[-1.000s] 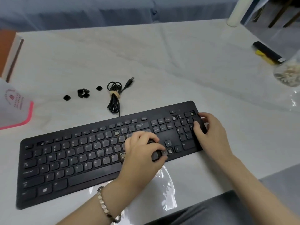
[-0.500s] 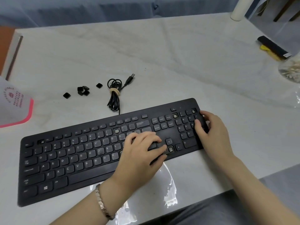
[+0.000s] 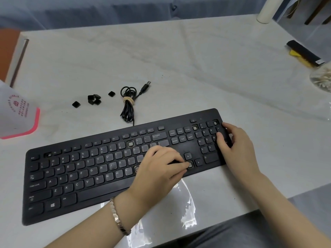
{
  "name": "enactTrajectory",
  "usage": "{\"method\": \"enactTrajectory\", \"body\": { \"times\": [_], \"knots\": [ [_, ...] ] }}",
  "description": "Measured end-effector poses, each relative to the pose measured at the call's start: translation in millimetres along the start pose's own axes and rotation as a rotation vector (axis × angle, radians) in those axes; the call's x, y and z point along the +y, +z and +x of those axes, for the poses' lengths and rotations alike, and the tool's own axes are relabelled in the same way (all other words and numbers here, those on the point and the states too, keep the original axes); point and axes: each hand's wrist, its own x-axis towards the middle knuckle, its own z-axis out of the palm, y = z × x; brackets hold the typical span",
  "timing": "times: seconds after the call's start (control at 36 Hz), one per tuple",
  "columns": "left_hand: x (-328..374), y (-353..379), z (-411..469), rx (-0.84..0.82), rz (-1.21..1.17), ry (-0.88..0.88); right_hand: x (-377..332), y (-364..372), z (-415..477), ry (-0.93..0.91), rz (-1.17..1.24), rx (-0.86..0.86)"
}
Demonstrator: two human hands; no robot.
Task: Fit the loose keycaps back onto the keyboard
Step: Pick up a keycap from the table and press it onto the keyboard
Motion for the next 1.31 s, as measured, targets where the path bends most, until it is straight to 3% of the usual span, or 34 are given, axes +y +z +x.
{"method": "enactTrajectory", "body": {
  "times": [0.56, 1.31],
  "knots": [
    [-9, 0, -2, -0.131, 0.211, 0.289, -1, -1, -1, 0.0, -0.029, -0.012],
    [-17, -12, -2, -0.157, 0.122, 0.206, 12, 4, 0, -0.036, -0.101, -0.044]
  ]
}}
